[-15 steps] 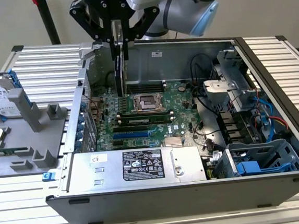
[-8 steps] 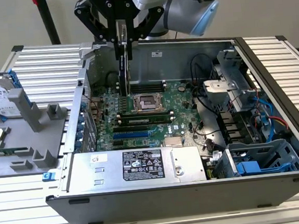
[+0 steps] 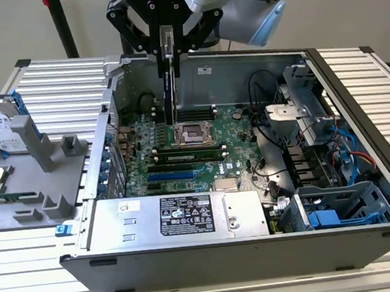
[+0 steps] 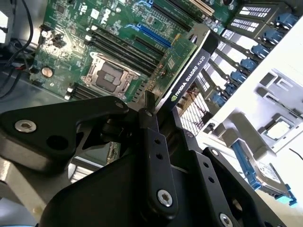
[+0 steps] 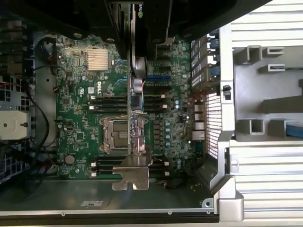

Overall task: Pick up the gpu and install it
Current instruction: 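Pick up the gpu and move the gpu toward the slot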

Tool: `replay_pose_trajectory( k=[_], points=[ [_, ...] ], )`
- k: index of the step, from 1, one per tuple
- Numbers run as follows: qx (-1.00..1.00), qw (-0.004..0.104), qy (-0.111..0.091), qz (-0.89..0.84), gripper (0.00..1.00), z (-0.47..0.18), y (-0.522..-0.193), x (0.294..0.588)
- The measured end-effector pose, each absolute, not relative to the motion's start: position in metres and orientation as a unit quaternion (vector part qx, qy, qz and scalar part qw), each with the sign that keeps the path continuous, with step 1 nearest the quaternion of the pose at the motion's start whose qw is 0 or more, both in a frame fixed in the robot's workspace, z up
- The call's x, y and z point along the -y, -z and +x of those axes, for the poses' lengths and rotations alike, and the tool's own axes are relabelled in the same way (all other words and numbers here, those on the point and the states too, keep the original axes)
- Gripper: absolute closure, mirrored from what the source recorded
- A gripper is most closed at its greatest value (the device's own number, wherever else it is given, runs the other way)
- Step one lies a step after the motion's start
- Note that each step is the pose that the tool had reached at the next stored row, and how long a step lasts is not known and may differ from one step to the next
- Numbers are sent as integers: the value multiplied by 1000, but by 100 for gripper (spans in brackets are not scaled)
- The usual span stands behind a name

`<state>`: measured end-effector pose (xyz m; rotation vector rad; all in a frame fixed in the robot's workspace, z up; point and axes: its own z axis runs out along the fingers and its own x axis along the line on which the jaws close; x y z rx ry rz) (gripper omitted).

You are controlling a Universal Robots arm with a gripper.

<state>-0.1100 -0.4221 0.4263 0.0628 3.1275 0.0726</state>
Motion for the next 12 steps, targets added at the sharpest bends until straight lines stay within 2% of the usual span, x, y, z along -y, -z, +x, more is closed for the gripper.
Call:
replay_pose_trajectory(
  k=[12],
  points=[
    [-1000,6,-23,20,100,-97,-426,422]
  ],
)
